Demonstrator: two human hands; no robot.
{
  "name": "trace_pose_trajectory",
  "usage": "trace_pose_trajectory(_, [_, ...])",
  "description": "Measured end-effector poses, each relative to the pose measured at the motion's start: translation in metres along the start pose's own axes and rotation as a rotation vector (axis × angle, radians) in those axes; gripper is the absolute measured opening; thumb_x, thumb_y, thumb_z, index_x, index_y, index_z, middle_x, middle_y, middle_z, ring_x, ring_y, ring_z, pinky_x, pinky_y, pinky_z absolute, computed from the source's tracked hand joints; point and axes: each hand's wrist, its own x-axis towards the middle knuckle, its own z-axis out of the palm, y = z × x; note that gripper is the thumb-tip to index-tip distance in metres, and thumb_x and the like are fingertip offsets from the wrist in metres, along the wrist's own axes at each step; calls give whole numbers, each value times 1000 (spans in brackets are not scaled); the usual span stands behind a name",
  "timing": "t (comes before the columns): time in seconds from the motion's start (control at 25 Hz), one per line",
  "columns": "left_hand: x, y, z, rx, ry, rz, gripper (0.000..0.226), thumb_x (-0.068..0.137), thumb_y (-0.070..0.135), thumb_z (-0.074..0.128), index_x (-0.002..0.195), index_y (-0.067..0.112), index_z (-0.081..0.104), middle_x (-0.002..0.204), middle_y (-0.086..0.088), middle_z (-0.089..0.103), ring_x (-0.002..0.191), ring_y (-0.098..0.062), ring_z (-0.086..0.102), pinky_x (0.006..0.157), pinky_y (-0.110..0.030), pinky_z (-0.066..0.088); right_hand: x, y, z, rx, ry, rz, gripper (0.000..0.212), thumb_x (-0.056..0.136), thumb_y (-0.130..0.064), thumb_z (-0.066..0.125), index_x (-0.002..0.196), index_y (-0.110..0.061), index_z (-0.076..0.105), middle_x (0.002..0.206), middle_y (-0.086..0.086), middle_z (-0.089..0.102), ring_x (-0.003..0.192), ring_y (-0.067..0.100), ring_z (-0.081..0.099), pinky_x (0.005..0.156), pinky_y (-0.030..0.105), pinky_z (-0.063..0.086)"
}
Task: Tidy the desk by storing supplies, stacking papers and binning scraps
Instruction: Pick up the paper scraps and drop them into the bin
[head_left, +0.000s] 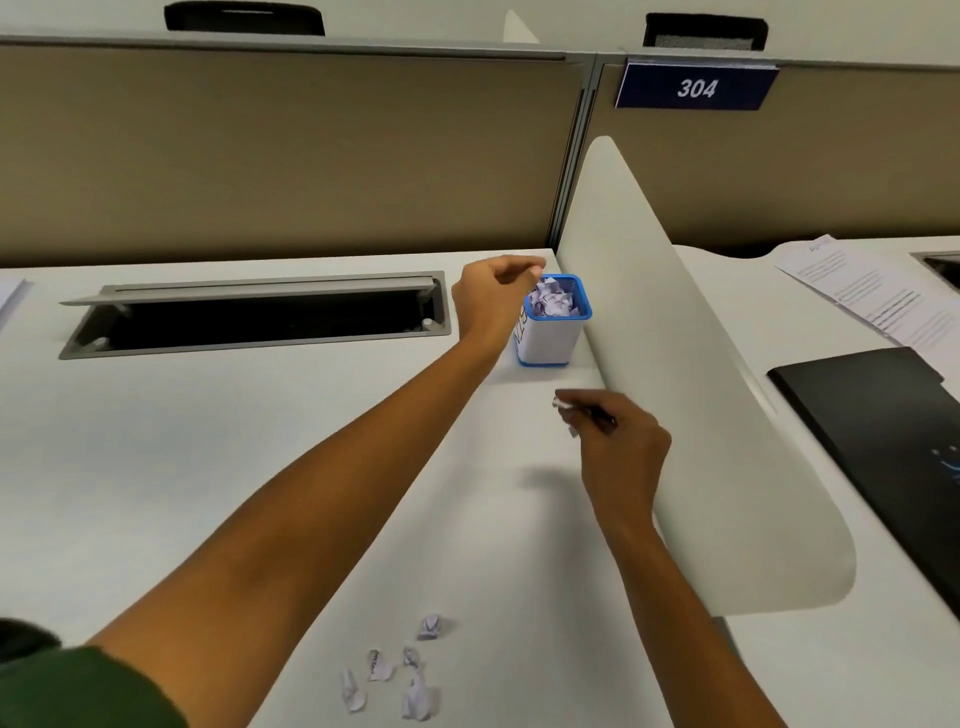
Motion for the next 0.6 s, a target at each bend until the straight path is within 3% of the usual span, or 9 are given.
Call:
trace_pose_trajectory(0.2, [-45, -27, -53, 53, 22, 82, 13, 87, 19, 63, 96, 16, 72, 87, 13, 67, 76, 15, 60, 70, 0, 44, 70, -22, 23, -92, 89, -237, 12, 78, -6, 69, 87, -11, 75, 85, 3, 73, 76, 9, 64, 65, 3, 41])
trace_pose_trajectory(0.32, [-71, -44, -78, 133, 17, 72, 14, 87, 21, 63, 98, 17, 71, 89, 13, 67, 79, 12, 61, 73, 0, 44, 113, -28, 41, -211, 81, -340, 14, 84, -3, 60, 88, -6, 73, 89, 8, 72, 79, 12, 65, 65, 2, 41])
trace_pose_trajectory(0.4, [-87, -51, -92, 168, -10, 58, 15, 87, 21, 63, 98, 16, 72, 91, 9, 70, 84, 5, 64, 76, -2, 45, 135, -31, 50, -338, -23, -261, 17, 88, -5, 56, 97, -2, 70, 100, 14, 70, 90, 21, 66, 70, 5, 42])
trace_pose_trajectory(0.52, [-108, -60, -108, 202, -44, 19, 15, 87, 20, 63, 99, 15, 72, 95, 8, 71, 89, -2, 65, 78, -2, 45, 149, -40, 51, -626, -256, -67, 29, 84, -6, 64, 113, -4, 65, 117, 16, 63, 103, 28, 61, 86, 27, 49])
trace_pose_trajectory(0.6, [-121, -64, -116, 221, -59, -7, 15, 87, 20, 63, 98, 15, 72, 95, 8, 71, 89, -2, 65, 77, 0, 43, 139, -48, 42, -630, -187, -90, 28, 86, -2, 60, 113, -5, 66, 118, 17, 63, 103, 27, 61, 78, 25, 48])
